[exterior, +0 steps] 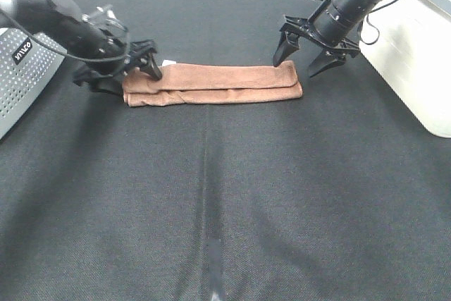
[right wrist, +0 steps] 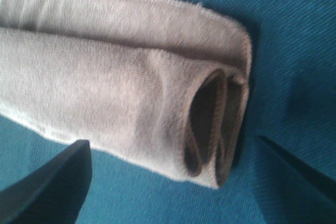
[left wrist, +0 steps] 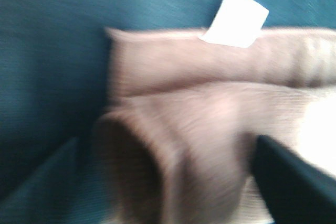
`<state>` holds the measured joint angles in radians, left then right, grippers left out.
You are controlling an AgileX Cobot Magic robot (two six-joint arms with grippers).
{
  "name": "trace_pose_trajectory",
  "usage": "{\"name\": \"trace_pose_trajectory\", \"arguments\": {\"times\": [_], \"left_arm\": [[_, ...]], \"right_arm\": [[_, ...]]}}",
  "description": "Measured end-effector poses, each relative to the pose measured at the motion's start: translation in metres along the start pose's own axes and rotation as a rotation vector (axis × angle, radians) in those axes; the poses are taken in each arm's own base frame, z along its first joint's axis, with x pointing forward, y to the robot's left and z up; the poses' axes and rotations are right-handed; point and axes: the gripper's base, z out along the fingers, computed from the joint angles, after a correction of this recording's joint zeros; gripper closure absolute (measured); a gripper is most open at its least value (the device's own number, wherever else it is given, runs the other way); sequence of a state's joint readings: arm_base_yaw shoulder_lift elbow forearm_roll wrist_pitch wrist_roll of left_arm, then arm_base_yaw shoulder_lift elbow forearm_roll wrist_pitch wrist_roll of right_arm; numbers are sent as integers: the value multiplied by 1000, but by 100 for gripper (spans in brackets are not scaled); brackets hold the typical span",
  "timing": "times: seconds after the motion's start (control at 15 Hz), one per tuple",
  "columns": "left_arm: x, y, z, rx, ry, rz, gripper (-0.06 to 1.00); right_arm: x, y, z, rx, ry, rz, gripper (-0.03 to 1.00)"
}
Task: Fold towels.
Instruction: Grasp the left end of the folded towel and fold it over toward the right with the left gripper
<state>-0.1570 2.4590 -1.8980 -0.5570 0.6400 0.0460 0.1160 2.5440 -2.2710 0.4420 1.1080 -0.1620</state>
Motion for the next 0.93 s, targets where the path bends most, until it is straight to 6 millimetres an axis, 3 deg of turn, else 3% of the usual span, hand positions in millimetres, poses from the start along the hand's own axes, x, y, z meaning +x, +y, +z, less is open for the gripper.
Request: {"name": "trace_pose_trajectory", "arguments": {"times": [0.4,0.67,0.93], "left_arm": [[4,0,9,4,2,-10,87],[-1,-3,3,4,14,17,88],[-40,-6,-44,-97,50,144,88]], "right_arm": [[-1,0,0,3,-13,0,20],[1,0,0,-1,10,0,20],[3,2,-4,-4,30,10,20]]}}
